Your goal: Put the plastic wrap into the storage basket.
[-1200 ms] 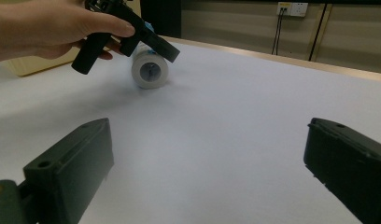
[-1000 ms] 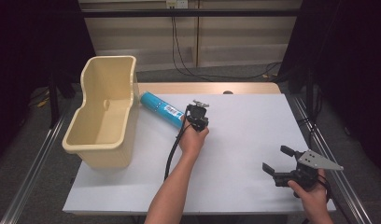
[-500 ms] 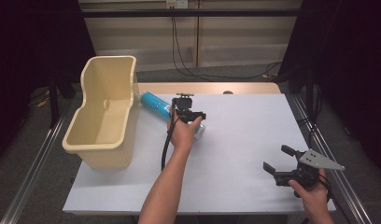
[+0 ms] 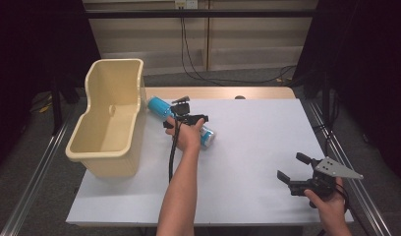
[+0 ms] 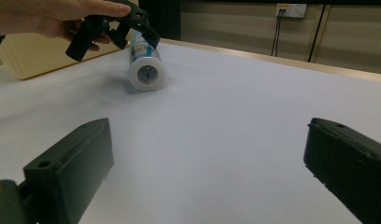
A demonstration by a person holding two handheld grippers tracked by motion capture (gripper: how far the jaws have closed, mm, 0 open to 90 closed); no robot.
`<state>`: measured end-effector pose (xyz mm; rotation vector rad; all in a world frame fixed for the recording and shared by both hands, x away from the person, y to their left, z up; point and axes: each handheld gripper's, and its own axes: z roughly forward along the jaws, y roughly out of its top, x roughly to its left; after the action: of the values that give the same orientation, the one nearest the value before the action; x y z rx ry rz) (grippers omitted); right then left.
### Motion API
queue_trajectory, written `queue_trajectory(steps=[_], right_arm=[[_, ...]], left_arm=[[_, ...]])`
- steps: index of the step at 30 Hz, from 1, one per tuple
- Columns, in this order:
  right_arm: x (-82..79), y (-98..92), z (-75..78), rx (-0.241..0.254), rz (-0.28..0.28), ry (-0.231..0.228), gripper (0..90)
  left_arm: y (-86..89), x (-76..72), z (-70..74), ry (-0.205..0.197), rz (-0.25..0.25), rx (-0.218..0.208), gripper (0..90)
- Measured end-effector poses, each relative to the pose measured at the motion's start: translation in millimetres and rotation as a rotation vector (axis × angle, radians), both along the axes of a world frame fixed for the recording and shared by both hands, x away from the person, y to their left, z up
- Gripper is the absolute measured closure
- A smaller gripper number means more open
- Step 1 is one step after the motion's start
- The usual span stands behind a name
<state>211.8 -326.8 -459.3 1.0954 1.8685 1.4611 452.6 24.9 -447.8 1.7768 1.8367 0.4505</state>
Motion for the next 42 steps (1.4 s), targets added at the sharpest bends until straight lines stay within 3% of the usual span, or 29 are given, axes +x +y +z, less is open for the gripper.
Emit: queue_trajectory(steps=[5,7,8,9,10,15,21,23,26,29,32,33,34,35,36,37,39,41,42], right_arm=[[-0.2,0.1,-0.2,-0.004,0.003,0.000,0.8],[-0.4,-0.1,-0.2,0.000,0.004,-0.001,0.9],[-0.3,-0.5,-0.3,0.001,0.005,0.000,0.8],[-0.3,-0.5,-0.3,0.001,0.005,0.000,0.8],[-0.3,-1.1,-0.2,0.003,0.005,-0.001,0.8],[-0.5,-3.2,0.2,0.005,0.003,-0.002,0.9],[0.0,-2.7,0.1,0.004,0.005,-0.002,0.9],[-0.3,-2.4,0.4,0.000,0.006,-0.001,0.9],[-0.7,-2.4,0.6,0.001,0.007,-0.003,0.9],[-1.0,-3.5,0.9,-0.003,0.008,-0.005,0.9],[-1.2,-4.1,1.2,-0.004,0.006,-0.002,0.9],[-1.2,-3.7,1.1,-0.004,0.010,-0.003,0.8],[-1.2,-3.2,1.1,-0.008,0.011,-0.002,0.9],[-1.2,-3.2,1.1,-0.008,0.011,-0.002,0.9],[-0.7,-1.7,1.2,-0.009,0.011,0.000,0.9],[-0.6,-0.8,1.6,-0.014,0.010,-0.003,0.8],[-0.8,0.7,2.5,-0.015,0.012,-0.006,0.9],[-0.8,1.2,2.6,-0.020,0.013,-0.005,0.8],[-0.8,1.2,2.6,-0.020,0.013,-0.005,0.8]], left_arm=[[-10.2,0.8,-5.0,-0.028,0.035,0.049,0.0],[-10.0,1.4,-6.5,-0.015,0.060,0.029,0.0],[-7.8,2.7,-8.1,0.021,0.096,-0.028,0.0],[-7.8,2.7,-8.1,0.021,0.096,-0.028,0.0],[-4.2,4.1,-9.5,0.065,0.108,-0.072,0.0],[-2.1,5.0,-8.1,0.104,0.111,-0.094,0.6],[-7.0,-0.4,-1.3,0.110,0.059,-0.050,10.0],[-10.5,-6.0,1.6,0.104,0.012,-0.019,13.8],[-9.1,-9.9,4.7,0.119,-0.015,-0.011,19.5],[-5.7,-17.2,11.4,0.135,-0.060,0.023,23.0],[5.5,-29.5,33.7,0.123,-0.136,0.102,40.7],[10.2,-32.6,43.6,0.123,-0.155,0.130,54.5],[16.4,-32.9,48.3,0.196,-0.171,0.117,87.4],[16.4,-32.9,48.3,0.196,-0.171,0.117,89.7],[31.5,-34.0,48.3,0.187,-0.175,0.062,79.7],[36.4,-34.4,46.8,0.163,-0.178,0.058,69.0],[39.6,-33.3,44.3,0.122,-0.167,0.064,63.9],[40.1,-31.5,43.3,0.113,-0.159,0.042,50.7],[39.8,-29.9,42.2,0.101,-0.151,0.039,50.7]])
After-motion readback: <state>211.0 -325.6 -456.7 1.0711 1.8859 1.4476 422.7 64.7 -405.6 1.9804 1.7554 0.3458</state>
